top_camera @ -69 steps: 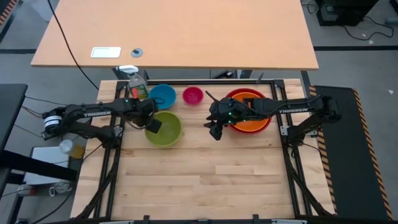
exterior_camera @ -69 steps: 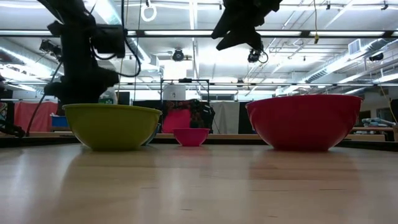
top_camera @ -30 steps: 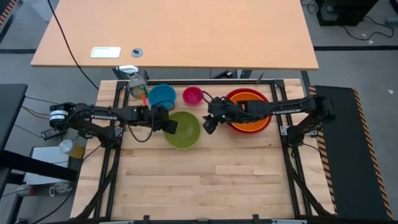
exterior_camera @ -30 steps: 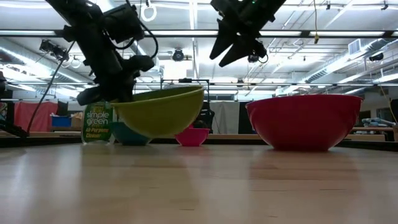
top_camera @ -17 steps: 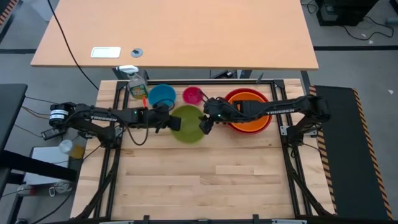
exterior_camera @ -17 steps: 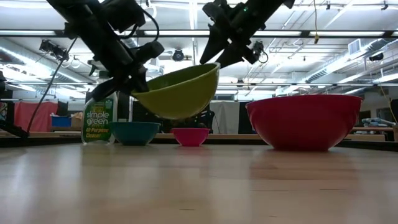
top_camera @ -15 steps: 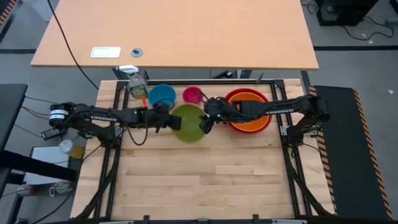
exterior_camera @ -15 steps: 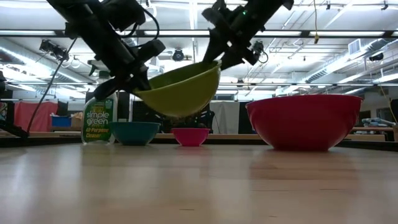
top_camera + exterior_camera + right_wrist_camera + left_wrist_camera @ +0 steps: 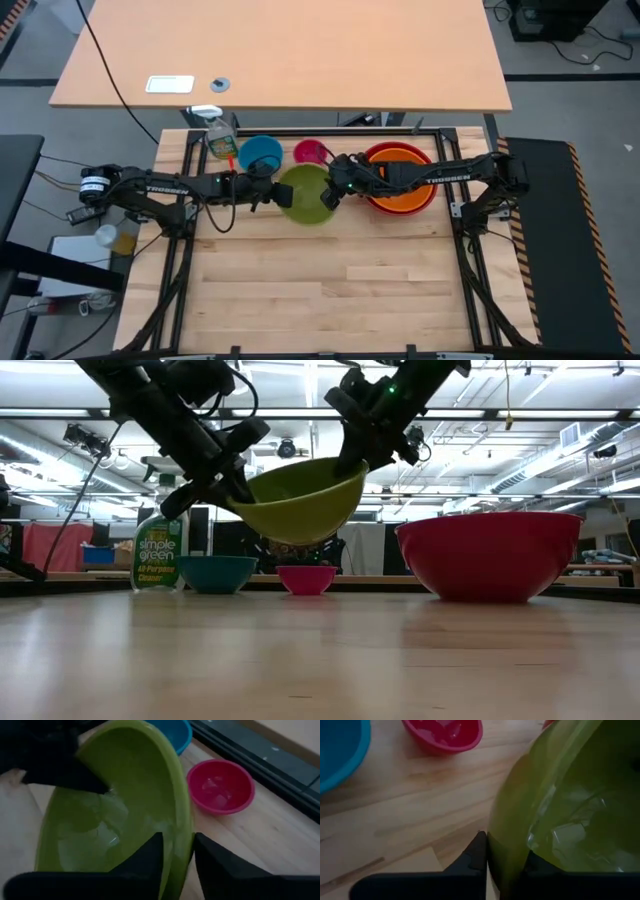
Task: Nest bowls inside each other
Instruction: Stack the green bowl on top of the orange bowl
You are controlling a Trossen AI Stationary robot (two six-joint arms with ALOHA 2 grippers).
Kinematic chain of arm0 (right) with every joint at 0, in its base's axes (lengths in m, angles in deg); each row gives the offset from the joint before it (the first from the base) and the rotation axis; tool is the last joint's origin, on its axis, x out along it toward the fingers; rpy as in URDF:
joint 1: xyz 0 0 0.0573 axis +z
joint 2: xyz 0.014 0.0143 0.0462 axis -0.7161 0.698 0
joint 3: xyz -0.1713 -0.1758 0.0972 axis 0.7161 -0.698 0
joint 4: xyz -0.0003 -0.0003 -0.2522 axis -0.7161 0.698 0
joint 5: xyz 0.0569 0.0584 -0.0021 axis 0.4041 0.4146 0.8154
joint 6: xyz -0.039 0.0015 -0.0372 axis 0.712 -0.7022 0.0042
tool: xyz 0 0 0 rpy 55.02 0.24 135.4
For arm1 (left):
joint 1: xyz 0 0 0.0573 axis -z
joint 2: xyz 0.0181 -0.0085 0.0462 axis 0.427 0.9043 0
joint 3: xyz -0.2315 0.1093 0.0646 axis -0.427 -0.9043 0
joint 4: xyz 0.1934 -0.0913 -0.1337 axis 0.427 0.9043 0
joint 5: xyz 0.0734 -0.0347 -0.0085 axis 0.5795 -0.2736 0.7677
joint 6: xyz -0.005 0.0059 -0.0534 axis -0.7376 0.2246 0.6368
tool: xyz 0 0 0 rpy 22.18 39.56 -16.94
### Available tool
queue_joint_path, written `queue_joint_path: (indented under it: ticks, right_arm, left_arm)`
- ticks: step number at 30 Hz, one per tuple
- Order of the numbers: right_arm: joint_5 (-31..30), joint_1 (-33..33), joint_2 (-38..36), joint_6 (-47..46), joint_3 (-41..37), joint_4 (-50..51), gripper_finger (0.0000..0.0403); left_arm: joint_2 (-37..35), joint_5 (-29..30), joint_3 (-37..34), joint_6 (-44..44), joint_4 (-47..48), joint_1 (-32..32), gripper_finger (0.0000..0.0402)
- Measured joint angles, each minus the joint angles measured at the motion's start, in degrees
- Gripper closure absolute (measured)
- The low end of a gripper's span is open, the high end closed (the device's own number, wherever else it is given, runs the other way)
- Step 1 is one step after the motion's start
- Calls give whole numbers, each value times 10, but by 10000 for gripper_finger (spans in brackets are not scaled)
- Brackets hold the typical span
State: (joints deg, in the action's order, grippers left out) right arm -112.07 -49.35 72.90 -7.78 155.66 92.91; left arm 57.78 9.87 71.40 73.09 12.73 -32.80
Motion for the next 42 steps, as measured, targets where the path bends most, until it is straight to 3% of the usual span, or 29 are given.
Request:
queue_joint_path:
  ticks: [10, 18, 28, 36, 42]
  right_arm:
    - [-4, -13, 1, -3, 0, 33, 365]
    - [21, -21, 1, 13, 0, 38, 373]
    - [29, -21, 1, 31, 0, 45, 373]
    - [27, -34, -2, 23, 46, 138, 377]
    - [25, -50, -3, 19, 97, 171, 377]
  left_arm:
    - [0, -16, 1, 4, -23, 1, 311]
    - [-2, -11, 3, -12, -45, 1, 239]
    - [-5, -21, 2, -29, -66, -2, 116]
    - [-48, -30, 2, -51, -45, -8, 102]
    - [-125, -30, 1, -79, -36, -26, 102]
